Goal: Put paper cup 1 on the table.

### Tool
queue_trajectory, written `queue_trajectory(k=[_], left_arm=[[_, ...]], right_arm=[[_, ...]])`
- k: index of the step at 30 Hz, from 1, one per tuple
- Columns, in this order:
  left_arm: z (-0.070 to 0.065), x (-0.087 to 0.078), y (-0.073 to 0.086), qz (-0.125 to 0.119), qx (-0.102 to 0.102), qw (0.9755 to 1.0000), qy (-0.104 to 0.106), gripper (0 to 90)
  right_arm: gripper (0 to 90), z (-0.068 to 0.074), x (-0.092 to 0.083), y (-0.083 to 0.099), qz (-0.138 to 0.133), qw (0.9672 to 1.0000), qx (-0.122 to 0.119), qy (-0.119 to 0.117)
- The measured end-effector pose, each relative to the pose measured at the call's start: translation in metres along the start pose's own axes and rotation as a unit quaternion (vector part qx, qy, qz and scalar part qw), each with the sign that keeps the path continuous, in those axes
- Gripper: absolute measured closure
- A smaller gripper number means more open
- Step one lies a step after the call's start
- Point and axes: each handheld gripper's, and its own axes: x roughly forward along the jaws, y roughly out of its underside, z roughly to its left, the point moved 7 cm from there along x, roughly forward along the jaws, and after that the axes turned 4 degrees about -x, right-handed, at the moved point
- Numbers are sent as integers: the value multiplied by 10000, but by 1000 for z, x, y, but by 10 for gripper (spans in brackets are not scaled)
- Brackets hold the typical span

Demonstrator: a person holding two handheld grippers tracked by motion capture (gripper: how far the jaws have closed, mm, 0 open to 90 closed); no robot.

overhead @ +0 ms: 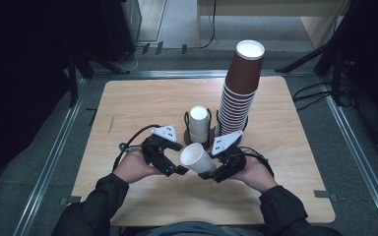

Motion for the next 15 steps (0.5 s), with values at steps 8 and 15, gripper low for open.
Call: queue_trajectory(k=[8,15], left_arm=[[-4,4,-9,-511,-94,9985,180,88],[-9,10,-16,-818,-60,9966,112,96]], right_arm=[[335,4,-2,-4,-143,9999,23,-70],[335,5,-1,-8,-292,9995,-4,-129]])
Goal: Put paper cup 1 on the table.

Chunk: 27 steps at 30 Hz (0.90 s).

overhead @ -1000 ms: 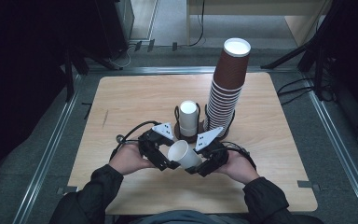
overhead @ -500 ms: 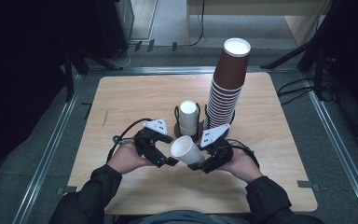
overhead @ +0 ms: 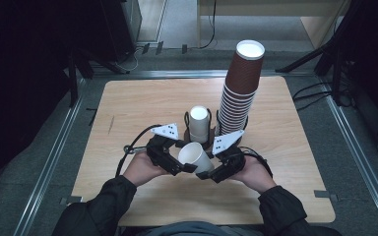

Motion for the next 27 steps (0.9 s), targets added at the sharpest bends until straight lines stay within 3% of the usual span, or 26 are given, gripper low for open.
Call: queue_trajectory(k=[4,10,15,17,20,23,27], left_arm=[[-2,2,-2,-114,-82,9998,151,128],[-3,4,-1,-32,-64,9999,119,208],[-1,1,0,2,-151,9997,182,222],[0,0,0,21,-146,9997,172,222],[3,-4,1,101,-171,9997,128,222],[8,-9,5,174,-218,9996,58,221],[16,-17,8,213,-293,9993,-68,221]], right_arm=[[334,1,1,-3,-106,9999,39,-43],[339,2,2,-3,-116,9999,64,-62],[330,2,1,-3,-141,9998,129,-86],[254,2,4,-2,-56,9998,186,18],[233,2,5,1,42,9997,233,-30],[216,1,2,5,168,9995,214,129],[213,-2,-9,6,104,9991,275,294]])
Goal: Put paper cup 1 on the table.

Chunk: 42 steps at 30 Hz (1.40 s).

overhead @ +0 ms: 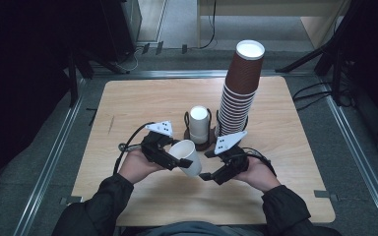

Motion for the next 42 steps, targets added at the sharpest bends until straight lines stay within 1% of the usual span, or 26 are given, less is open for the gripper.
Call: queue_trajectory(k=[1,2,3,4,5,7,9,10,12,14,18,19,22,25,26,30,31,32,34,37,40,42], left_arm=[[2,-2,1,11,20,10000,-81,221],[3,-3,1,11,2,9999,-104,221],[5,-4,2,29,16,9999,-158,221],[7,-5,3,38,44,9998,-208,221],[8,-6,4,72,31,9997,-221,221],[11,-8,5,88,67,9994,-330,220],[14,-9,6,102,65,9993,-360,221],[15,-10,7,136,76,9992,-370,220],[18,-12,9,212,130,9987,-443,220],[22,-13,10,259,135,9983,-510,220],[26,-16,12,254,66,9983,-517,220],[27,-17,12,264,72,9982,-528,220],[32,-18,14,314,42,9978,-583,217],[38,-21,16,308,-28,9972,-676,217],[40,-23,17,306,-28,9970,-704,217],[47,-27,20,311,-132,9966,-746,216],[49,-29,21,316,-134,9962,-805,215],[51,-30,21,307,-145,9961,-819,213],[54,-33,21,264,-166,9955,-890,213],[60,-38,23,228,-271,9948,-953,213],[65,-41,26,242,-283,9940,-1025,213],[69,-45,27,196,-291,9927,-1152,212]], right_arm=[[213,-2,-2,1,-29,10000,6,71],[213,-5,-6,3,-26,9998,55,170],[213,-5,-6,3,-26,9998,55,170],[213,-6,-8,5,-1,9997,104,219],[213,-9,-9,9,118,9993,170,318],[213,-9,-9,10,135,9991,192,344],[213,-12,-10,12,176,9990,164,380],[213,-13,-10,13,166,9988,167,436],[212,-15,-10,13,170,9986,182,477],[212,-16,-11,14,175,9985,181,494],[212,-18,-12,18,286,9982,192,493],[214,-19,-12,18,280,9980,165,541],[217,-20,-14,19,289,9982,118,518],[219,-22,-15,21,305,9980,201,525],[219,-23,-15,21,292,9979,190,550],[219,-26,-17,21,222,9977,269,582],[219,-27,-18,21,209,9977,297,581],[219,-28,-20,20,174,9972,327,642],[220,-29,-20,21,168,9970,325,683],[221,-31,-21,22,156,9961,404,769],[221,-33,-22,22,159,9957,438,797],[221,-33,-22,22,145,9956,443,809]])
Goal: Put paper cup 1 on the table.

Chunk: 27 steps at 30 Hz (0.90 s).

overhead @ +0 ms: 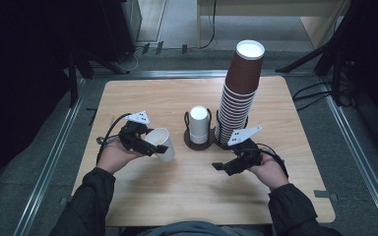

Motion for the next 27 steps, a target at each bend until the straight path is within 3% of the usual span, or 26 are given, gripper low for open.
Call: queue_trajectory(k=[7,13,17,20,27], left_arm=[[23,-4,8,-20,-194,9993,-325,205],[41,-7,14,-74,-404,9980,-475,203],[48,-10,17,-104,-434,9974,-574,199],[55,-12,19,-113,-441,9958,-795,195],[69,-17,24,-135,-601,9927,-1038,191]], right_arm=[[221,1,-1,-1,-48,10000,3,-28],[221,0,0,-1,-26,10000,16,-17],[221,1,-1,-1,-60,10000,33,-53],[221,1,-1,-1,-57,10000,44,-57],[221,2,1,0,-28,9999,78,-116]])
